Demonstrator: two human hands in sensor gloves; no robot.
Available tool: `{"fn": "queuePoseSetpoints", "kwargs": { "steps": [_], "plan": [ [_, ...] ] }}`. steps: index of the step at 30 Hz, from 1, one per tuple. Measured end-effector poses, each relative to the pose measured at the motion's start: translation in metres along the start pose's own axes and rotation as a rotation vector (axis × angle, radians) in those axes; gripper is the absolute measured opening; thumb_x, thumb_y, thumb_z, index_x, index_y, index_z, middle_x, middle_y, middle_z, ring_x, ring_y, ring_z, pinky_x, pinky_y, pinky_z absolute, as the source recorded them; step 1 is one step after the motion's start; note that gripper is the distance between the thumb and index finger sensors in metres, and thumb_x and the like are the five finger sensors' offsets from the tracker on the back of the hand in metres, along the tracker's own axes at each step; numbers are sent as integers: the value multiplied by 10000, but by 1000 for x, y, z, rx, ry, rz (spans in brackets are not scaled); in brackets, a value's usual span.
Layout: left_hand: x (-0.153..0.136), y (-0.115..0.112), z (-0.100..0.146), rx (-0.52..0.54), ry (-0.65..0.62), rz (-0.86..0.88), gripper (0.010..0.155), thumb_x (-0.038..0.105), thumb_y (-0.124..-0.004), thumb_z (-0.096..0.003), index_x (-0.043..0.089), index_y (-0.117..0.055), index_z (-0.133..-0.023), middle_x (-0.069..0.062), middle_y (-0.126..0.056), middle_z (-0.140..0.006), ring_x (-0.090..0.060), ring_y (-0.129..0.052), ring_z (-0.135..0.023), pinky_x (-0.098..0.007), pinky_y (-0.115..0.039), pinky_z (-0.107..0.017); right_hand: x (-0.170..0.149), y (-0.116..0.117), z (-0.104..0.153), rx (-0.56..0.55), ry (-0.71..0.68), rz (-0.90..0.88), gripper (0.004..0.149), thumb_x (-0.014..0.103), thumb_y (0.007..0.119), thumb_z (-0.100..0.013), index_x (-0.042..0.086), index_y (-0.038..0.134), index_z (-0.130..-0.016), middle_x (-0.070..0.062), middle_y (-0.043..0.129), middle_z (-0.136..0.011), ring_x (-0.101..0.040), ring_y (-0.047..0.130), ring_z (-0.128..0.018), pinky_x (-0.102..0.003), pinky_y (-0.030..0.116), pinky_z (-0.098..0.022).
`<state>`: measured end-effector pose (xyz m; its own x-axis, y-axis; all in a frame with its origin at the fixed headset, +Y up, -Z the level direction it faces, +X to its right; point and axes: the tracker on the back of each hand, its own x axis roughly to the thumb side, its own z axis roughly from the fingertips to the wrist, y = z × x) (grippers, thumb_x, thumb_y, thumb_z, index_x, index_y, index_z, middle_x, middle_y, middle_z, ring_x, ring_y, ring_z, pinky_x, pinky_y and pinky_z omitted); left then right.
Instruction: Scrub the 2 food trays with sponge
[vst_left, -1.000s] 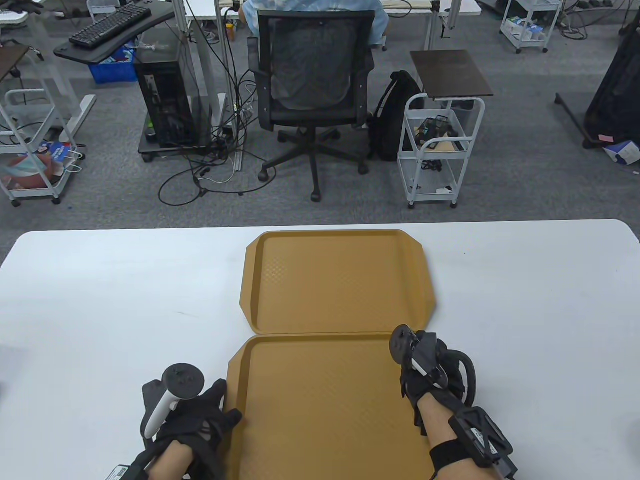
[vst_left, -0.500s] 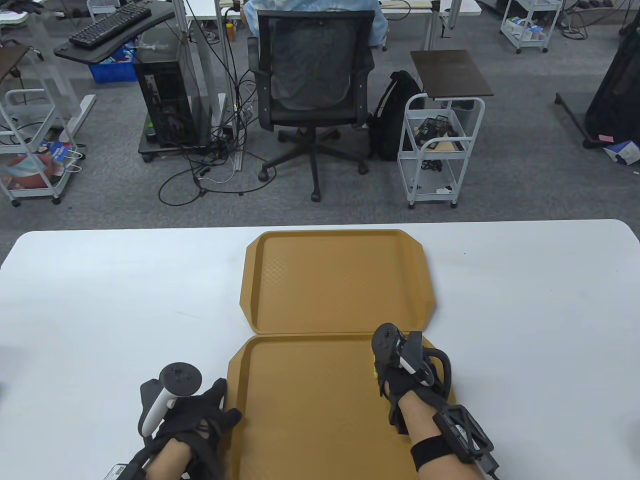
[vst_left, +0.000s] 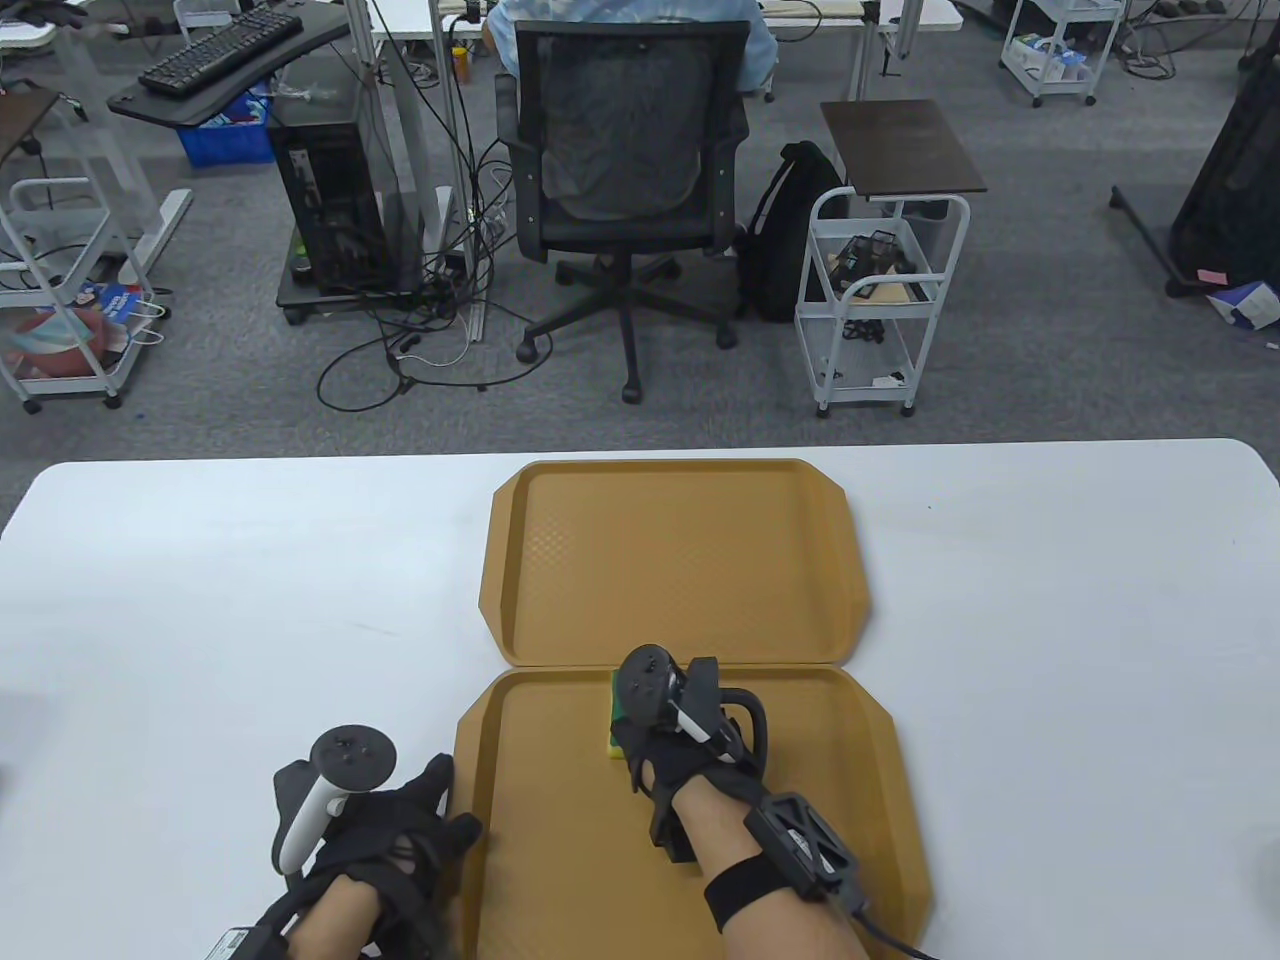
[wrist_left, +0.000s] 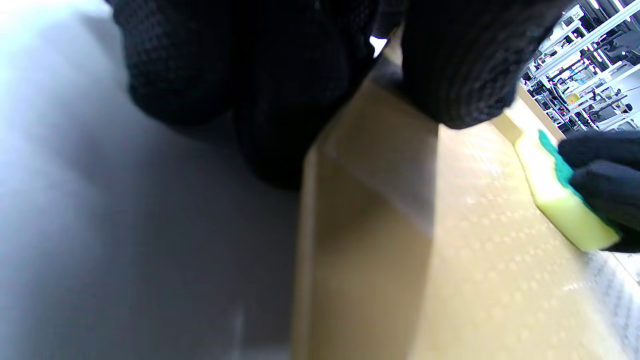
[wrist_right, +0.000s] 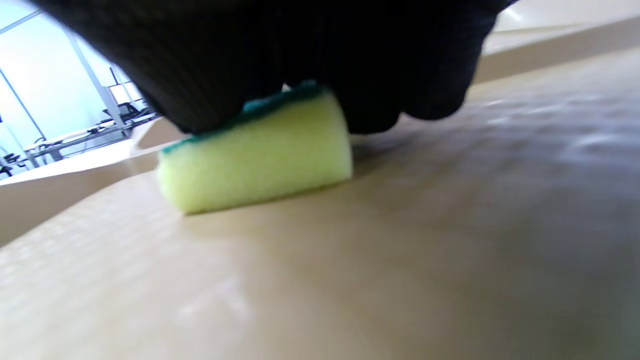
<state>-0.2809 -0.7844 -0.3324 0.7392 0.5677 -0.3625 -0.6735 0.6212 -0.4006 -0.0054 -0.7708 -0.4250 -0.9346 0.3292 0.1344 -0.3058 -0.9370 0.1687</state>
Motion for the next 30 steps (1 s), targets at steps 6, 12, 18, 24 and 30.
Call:
{"fn": "queuePoseSetpoints", "kwargs": {
  "steps": [6, 12, 18, 24, 30],
  "plan": [
    [0, 0, 0, -1, 1, 2, 790, 461, -877, -414, 341, -491, -1093, 10, -994, -696, -185, -1108, -377, -378, -934, -367, 36, 13, -8, 19, -58, -20, 558, 353, 890, -453, 189, 756, -969, -124, 606, -1091, -321, 866, -698, -469, 821, -568],
    [-1, 0, 0, -8, 1, 9, 783, 456, -869, -419, 342, -487, -1093, 11, -992, -697, -187, -1106, -381, -378, -931, -369, 63, 25, -14, 45, -99, -55, 559, 357, 890, -457, 212, 746, -977, -94, 595, -1102, -324, 852, -699, -482, 805, -567],
    [-1, 1, 0, -18, 3, 23, 772, 454, -873, -421, 350, -496, -1087, 7, -996, -666, -199, -1112, -372, -377, -934, -366, 76, 31, -16, 29, -108, -53, 538, 355, 827, -475, 215, 737, -987, -112, 588, -1105, -324, 871, -664, -491, 807, -547],
    [-2, 1, 0, -18, 1, 26, 766, 456, -870, -422, 355, -500, -1085, 7, -999, -662, -199, -1114, -367, -372, -935, -363, 84, 34, -18, 124, -106, -19, 643, 367, 847, -469, 190, 616, -1043, -153, 575, -1105, -295, 868, -595, -497, 773, -543],
    [-2, 2, -1, -22, 2, 28, 765, 454, -870, -423, 354, -501, -1085, 6, -1000, -660, -200, -1116, -367, -374, -936, -362, 86, 37, 11, 197, -157, -12, 653, 377, 871, -460, 189, 627, -1036, -138, 589, -1099, -292, 874, -590, -492, 787, -527]
  ]
}}
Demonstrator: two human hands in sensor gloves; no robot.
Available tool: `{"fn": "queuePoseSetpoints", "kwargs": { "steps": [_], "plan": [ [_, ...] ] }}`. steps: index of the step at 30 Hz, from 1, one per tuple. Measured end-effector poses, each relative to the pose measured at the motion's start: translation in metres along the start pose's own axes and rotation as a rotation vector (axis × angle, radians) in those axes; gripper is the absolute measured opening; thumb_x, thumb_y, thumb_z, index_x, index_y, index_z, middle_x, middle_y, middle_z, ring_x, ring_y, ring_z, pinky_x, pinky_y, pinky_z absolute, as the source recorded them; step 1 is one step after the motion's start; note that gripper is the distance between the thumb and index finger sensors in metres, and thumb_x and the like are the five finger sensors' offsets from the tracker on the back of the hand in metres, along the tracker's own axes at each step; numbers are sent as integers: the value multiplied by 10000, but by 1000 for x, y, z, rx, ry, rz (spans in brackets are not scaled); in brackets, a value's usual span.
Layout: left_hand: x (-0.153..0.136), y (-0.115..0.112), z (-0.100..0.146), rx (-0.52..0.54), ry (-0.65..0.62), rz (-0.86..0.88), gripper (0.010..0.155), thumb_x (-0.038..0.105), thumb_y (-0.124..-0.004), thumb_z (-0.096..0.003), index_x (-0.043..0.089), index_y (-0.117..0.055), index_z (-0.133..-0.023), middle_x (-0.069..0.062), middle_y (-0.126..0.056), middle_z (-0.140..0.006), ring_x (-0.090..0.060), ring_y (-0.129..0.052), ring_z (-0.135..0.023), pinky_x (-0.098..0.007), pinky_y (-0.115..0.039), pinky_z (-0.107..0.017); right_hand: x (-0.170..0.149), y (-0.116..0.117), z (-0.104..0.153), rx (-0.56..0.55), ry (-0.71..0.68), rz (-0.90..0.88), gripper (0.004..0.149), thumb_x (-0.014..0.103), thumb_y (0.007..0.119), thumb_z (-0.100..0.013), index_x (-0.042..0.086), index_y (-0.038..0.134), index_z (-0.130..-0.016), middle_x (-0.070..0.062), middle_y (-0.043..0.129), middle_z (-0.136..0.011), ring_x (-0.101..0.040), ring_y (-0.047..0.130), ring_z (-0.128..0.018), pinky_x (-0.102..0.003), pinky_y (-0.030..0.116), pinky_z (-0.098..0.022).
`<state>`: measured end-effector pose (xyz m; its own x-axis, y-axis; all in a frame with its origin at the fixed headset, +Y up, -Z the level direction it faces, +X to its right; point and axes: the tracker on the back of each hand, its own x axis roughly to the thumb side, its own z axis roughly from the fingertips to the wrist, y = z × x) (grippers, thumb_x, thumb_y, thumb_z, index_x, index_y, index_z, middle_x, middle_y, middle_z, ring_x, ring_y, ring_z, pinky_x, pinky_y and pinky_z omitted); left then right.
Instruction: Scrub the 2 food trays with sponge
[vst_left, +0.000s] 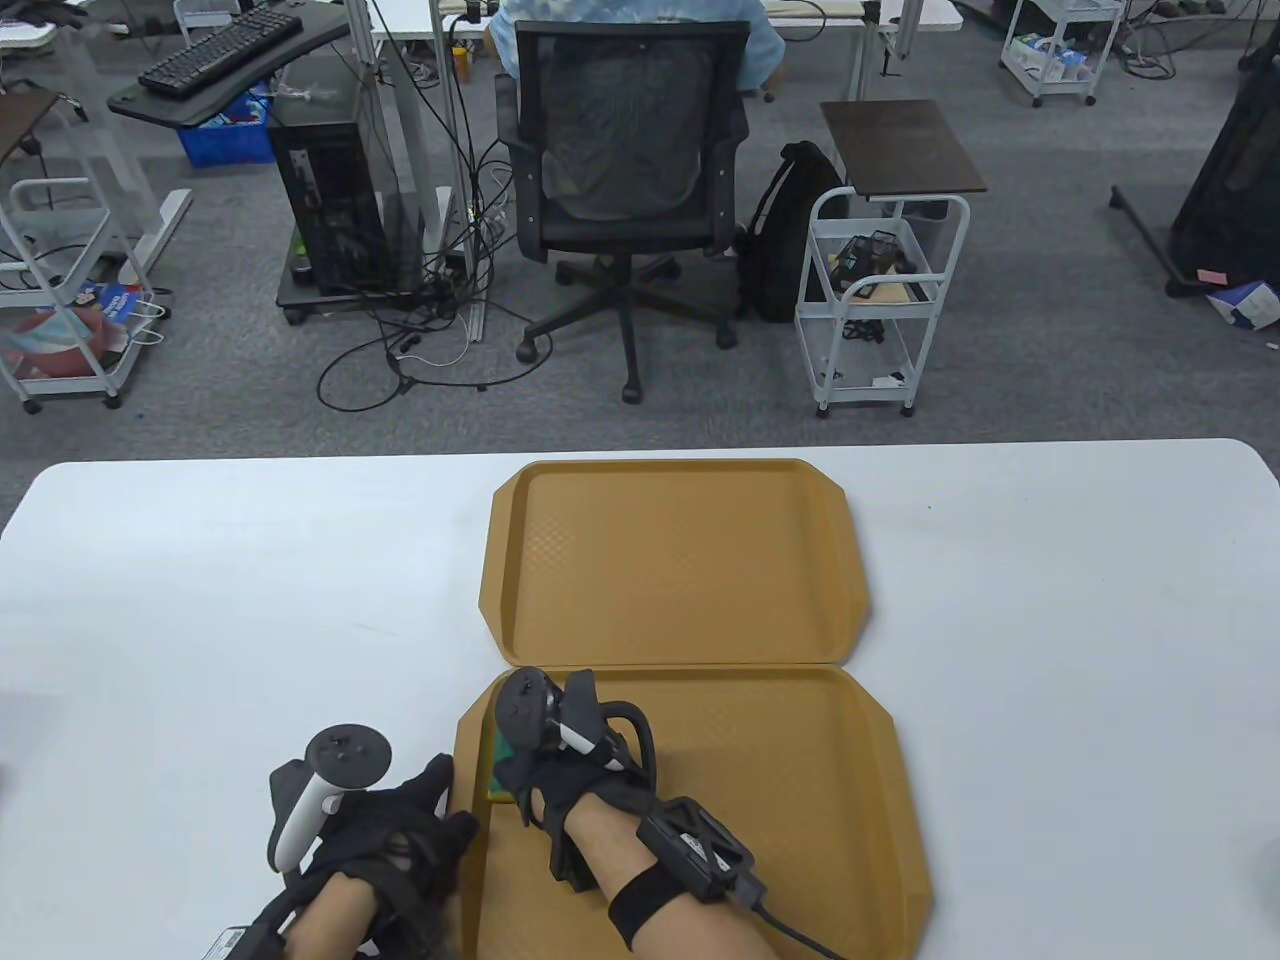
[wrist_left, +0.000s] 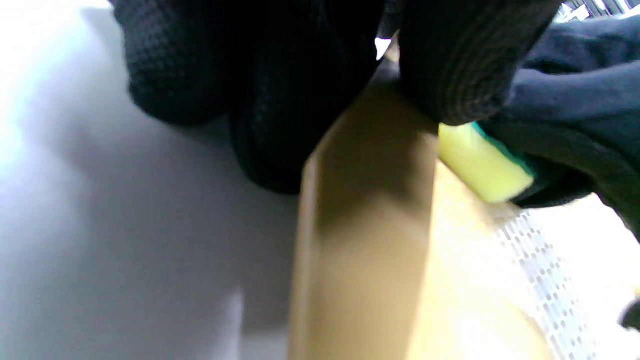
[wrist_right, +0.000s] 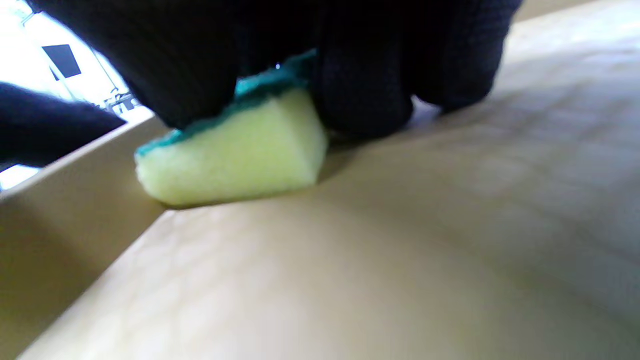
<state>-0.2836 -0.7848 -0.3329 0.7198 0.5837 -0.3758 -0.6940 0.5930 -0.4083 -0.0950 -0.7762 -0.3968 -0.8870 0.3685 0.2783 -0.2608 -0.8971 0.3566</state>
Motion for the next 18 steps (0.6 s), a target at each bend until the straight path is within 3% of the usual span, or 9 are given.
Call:
{"fn": "queuePoseSetpoints", "kwargs": {
  "steps": [9, 18],
  "plan": [
    [-1, 1, 0, 2, 0, 2, 765, 462, -875, -420, 358, -508, -1083, 9, -1005, -654, -195, -1120, -360, -367, -939, -358, 14, 19, 58, 90, -72, 19, 688, 408, 890, -443, 187, 626, -1038, -147, 571, -1099, -289, 882, -586, -493, 797, -516],
    [-2, 0, -1, 12, -1, -4, 765, 465, -873, -421, 352, -511, -1085, 9, -1004, -653, -194, -1118, -359, -366, -938, -358, 29, 34, 93, 122, -75, 29, 732, 479, 914, -414, 191, 646, -1031, -146, 583, -1089, -301, 878, -603, -501, 794, -516]
  ]
}}
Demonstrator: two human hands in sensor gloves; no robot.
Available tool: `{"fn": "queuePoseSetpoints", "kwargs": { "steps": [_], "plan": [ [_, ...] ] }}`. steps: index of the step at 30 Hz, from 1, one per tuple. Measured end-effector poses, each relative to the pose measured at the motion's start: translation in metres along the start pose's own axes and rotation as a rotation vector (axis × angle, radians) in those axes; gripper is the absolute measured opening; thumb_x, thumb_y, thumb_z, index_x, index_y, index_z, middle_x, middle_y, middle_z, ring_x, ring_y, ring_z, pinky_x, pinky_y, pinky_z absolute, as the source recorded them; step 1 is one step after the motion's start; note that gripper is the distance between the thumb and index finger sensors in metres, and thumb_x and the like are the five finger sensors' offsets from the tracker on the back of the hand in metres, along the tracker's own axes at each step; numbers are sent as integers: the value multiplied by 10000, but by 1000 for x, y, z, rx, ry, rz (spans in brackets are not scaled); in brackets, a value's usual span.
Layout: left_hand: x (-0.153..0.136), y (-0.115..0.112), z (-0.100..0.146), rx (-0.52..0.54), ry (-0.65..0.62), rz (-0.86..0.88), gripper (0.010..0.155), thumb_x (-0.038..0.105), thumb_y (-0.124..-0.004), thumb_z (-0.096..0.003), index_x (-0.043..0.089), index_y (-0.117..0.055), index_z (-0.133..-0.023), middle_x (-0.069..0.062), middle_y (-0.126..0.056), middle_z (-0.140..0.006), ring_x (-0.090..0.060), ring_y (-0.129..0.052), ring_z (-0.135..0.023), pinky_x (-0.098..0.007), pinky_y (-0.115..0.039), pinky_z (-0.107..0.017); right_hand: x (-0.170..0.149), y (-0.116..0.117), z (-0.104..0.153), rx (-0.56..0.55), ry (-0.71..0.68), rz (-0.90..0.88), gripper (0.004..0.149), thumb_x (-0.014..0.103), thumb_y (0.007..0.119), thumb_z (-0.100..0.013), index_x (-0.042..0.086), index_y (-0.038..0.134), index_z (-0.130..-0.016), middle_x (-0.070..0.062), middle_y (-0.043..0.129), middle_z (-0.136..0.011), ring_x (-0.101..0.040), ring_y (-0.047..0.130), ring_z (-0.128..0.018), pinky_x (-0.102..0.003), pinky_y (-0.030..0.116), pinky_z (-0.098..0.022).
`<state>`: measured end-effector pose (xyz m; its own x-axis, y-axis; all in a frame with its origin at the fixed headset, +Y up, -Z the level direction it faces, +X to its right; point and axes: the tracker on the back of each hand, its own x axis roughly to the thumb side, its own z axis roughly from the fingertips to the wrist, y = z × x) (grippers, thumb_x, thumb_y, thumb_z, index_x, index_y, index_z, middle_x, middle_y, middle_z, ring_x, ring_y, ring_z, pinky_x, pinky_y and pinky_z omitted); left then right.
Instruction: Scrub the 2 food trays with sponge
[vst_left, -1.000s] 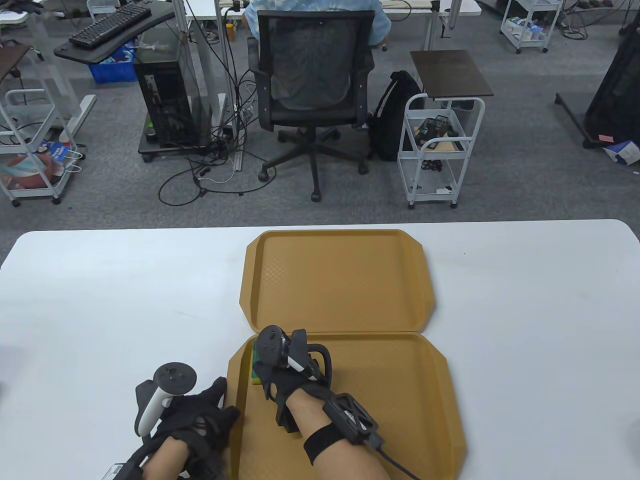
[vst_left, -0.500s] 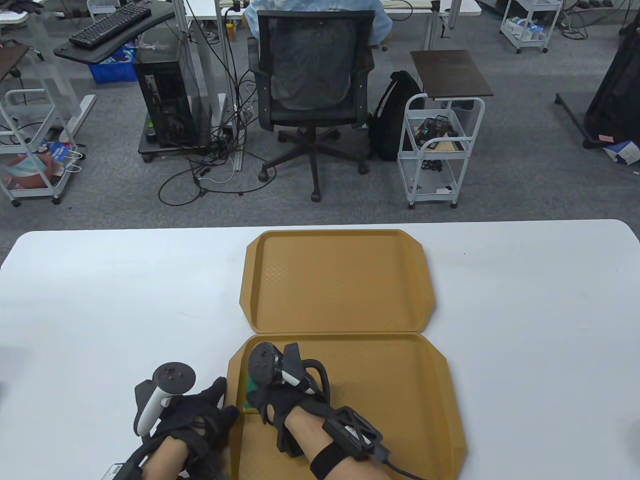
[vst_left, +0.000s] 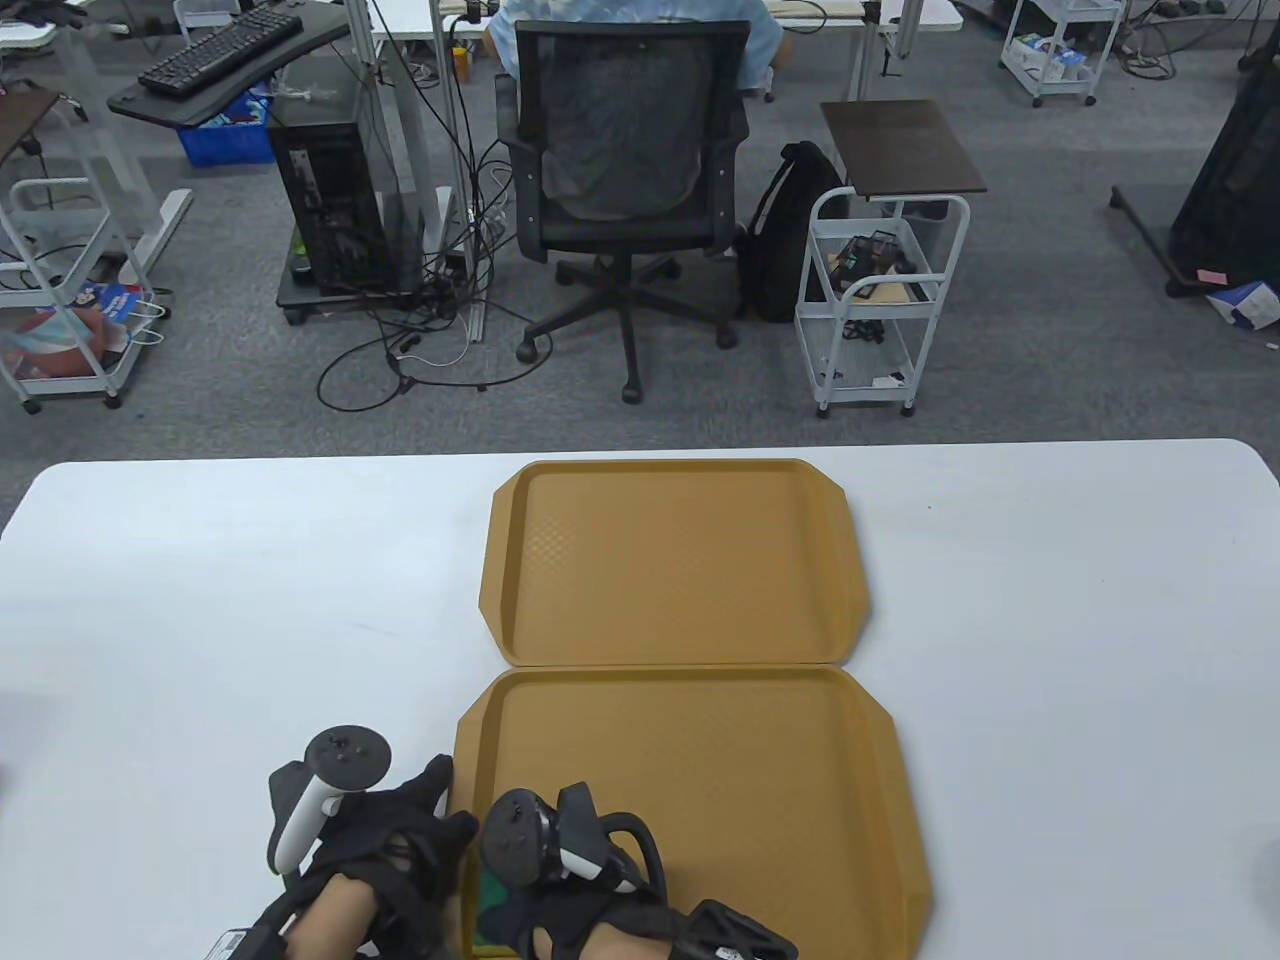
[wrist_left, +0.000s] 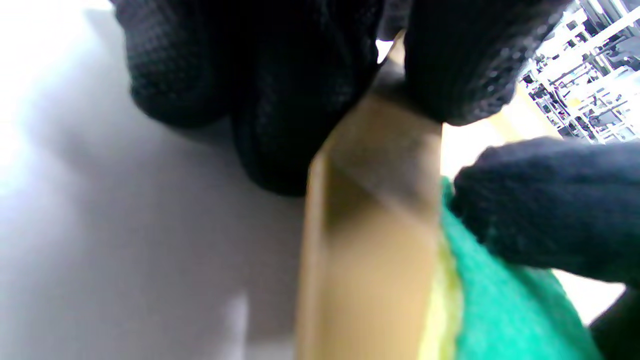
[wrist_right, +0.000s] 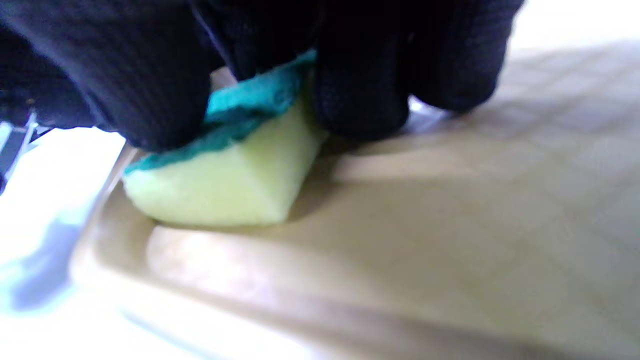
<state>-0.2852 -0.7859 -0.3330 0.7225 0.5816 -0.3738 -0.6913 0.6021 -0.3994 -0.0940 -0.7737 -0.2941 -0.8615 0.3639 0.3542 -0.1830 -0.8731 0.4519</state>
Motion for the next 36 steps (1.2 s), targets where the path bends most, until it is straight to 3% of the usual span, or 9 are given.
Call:
{"fn": "queuePoseSetpoints", "kwargs": {
  "steps": [6, 13, 36],
  "plan": [
    [0, 0, 0, 0, 0, -2, 765, 467, -874, -419, 352, -512, -1084, 8, -1005, -651, -194, -1120, -356, -365, -939, -356, 6, 3, 0, -39, 19, 56, 736, 501, 917, -400, 195, 659, -1018, -143, 599, -1076, -296, 882, -590, -496, 799, -509],
    [0, -1, 0, 1, -1, -4, 767, 468, -873, -419, 351, -510, -1085, 9, -1004, -652, -192, -1119, -357, -364, -939, -356, -12, -3, 13, -44, 14, 82, 727, 494, 931, -395, 213, 667, -1012, -125, 617, -1074, -293, 887, -587, -493, 804, -506],
    [0, -1, 0, 9, 3, -5, 766, 469, -872, -419, 350, -515, -1085, 7, -1004, -650, -194, -1118, -355, -365, -937, -357, -159, -38, 100, -69, 224, 104, 712, 477, 939, -397, 247, 668, -1014, -93, 621, -1085, -293, 882, -606, -497, 801, -520]
  ]
}}
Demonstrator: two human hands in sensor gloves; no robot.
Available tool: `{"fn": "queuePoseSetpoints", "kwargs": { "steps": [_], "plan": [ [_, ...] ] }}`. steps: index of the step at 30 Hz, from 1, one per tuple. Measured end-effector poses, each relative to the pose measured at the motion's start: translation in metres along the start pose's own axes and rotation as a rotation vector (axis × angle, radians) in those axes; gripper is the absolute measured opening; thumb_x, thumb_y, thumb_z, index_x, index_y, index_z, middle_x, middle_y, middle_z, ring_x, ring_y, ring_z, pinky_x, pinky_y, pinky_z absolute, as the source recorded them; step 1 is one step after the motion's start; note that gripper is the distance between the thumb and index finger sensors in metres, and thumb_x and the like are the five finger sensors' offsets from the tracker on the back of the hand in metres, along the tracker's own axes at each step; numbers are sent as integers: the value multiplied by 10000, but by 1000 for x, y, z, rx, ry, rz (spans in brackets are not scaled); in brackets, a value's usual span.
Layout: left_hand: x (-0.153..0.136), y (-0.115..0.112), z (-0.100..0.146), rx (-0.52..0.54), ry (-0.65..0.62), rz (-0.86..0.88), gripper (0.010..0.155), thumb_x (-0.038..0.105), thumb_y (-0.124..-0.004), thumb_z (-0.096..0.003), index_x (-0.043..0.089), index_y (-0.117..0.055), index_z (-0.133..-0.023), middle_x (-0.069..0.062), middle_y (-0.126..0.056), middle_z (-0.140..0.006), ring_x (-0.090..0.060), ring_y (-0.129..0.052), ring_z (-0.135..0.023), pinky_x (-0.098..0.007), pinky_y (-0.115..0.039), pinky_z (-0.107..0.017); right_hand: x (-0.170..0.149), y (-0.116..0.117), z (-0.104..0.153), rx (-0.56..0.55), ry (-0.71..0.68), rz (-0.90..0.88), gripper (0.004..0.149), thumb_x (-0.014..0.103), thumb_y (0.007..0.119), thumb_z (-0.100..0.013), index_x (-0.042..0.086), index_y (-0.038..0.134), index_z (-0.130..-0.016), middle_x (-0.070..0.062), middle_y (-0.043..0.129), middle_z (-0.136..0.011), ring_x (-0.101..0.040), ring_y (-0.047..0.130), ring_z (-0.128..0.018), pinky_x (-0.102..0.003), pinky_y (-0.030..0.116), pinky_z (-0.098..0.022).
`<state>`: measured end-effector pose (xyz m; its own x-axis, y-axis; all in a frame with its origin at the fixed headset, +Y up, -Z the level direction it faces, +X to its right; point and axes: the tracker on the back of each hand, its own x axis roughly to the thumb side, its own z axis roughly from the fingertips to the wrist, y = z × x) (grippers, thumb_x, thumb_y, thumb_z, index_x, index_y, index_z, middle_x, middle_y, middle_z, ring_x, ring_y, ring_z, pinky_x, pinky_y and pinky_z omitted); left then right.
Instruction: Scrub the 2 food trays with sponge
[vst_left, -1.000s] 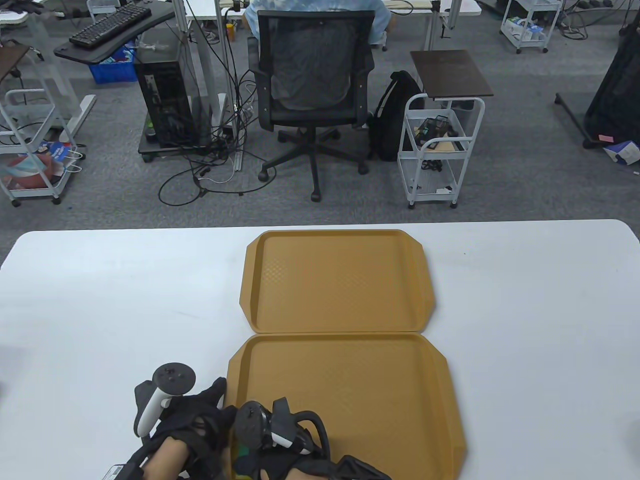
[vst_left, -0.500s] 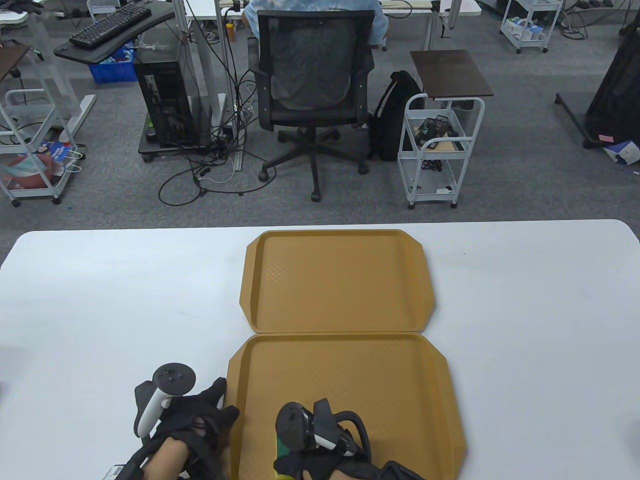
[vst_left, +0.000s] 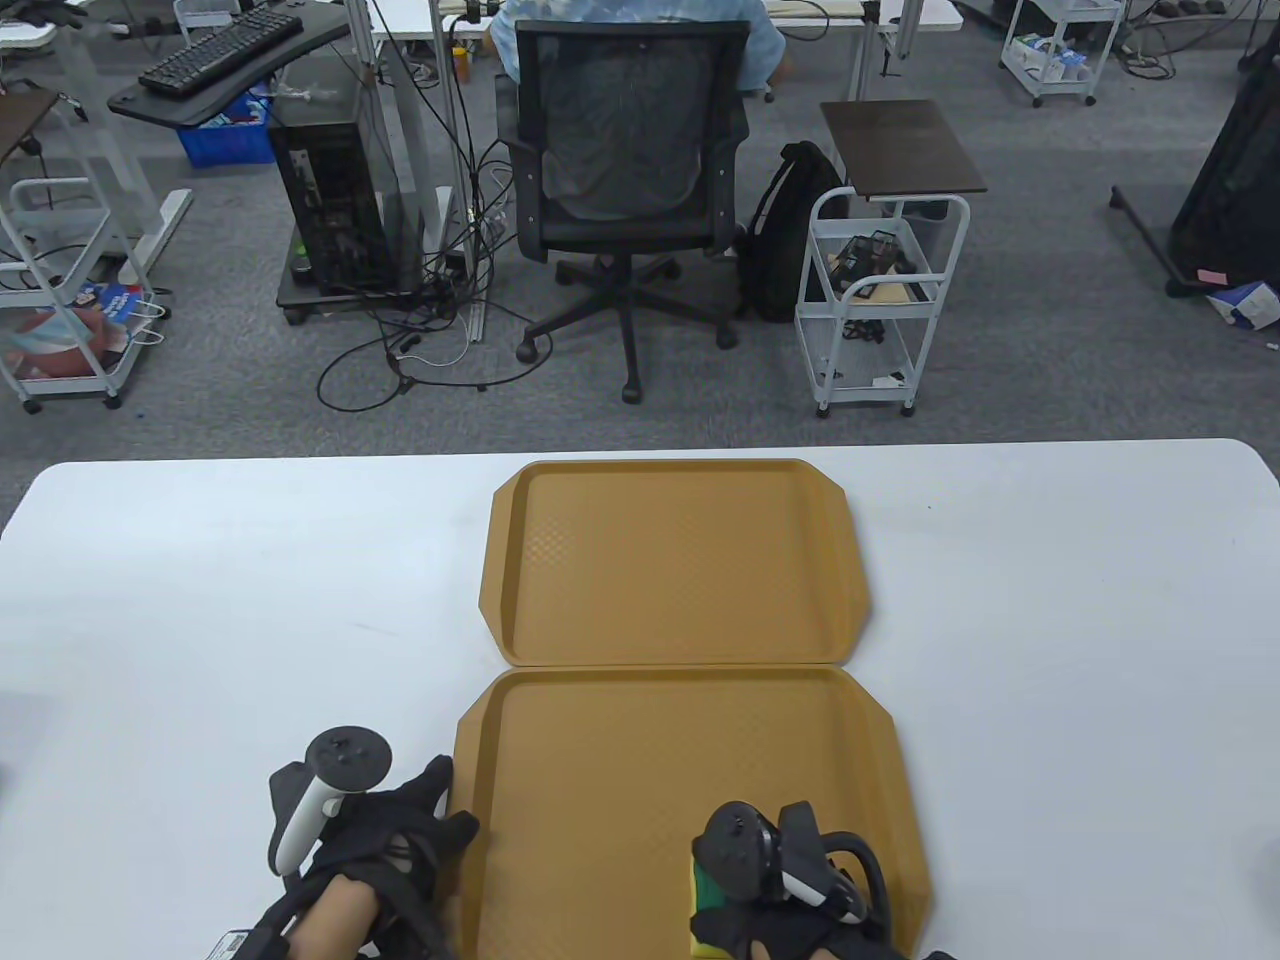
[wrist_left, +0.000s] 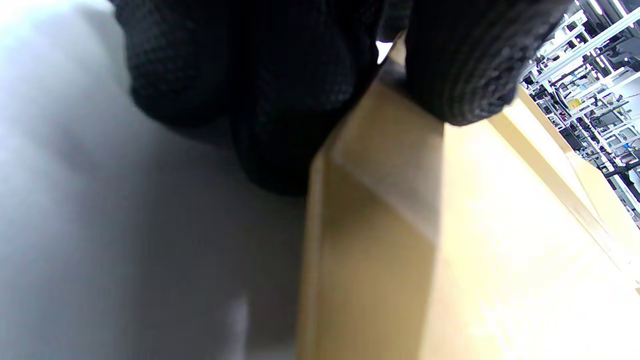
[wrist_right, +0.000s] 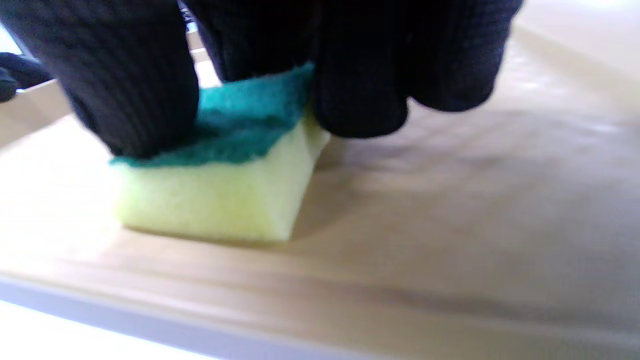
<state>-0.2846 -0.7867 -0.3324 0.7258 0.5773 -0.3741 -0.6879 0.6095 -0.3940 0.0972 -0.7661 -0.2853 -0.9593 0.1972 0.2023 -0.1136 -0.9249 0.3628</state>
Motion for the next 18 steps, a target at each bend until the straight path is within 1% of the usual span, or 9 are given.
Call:
{"fn": "queuePoseSetpoints", "kwargs": {
  "steps": [5, 10, 14, 18],
  "plan": [
    [0, 0, 0, 3, 1, -1, 763, 469, -872, -419, 349, -518, -1084, 6, -1004, -650, -195, -1117, -354, -365, -936, -358, -32, -6, 12, -10, 58, 24, 702, 467, 941, -399, 256, 675, -1013, -88, 621, -1091, -297, 878, -618, -499, 799, -524],
    [0, 0, 0, 2, 1, -1, 763, 469, -872, -418, 350, -518, -1083, 6, -1005, -649, -195, -1117, -354, -365, -937, -357, -59, -11, 23, -16, 121, 59, 691, 440, 943, -405, 230, 687, -1012, -113, 615, -1094, -319, 873, -633, -482, 807, -505],
    [0, 0, 0, 2, 1, -1, 766, 468, -873, -418, 349, -516, -1085, 5, -1004, -649, -196, -1117, -355, -366, -936, -358, -67, -11, 27, -43, 127, 97, 672, 418, 941, -411, 227, 698, -1007, -119, 617, -1096, -327, 875, -638, -476, 812, -505],
    [0, 0, 0, 1, 2, 0, 764, 468, -872, -419, 349, -517, -1085, 6, -1005, -648, -197, -1117, -354, -366, -936, -358, -63, -12, 28, -43, 123, 130, 648, 387, 932, -422, 221, 703, -1005, -124, 613, -1099, -340, 872, -645, -480, 811, -512]
  ]
}}
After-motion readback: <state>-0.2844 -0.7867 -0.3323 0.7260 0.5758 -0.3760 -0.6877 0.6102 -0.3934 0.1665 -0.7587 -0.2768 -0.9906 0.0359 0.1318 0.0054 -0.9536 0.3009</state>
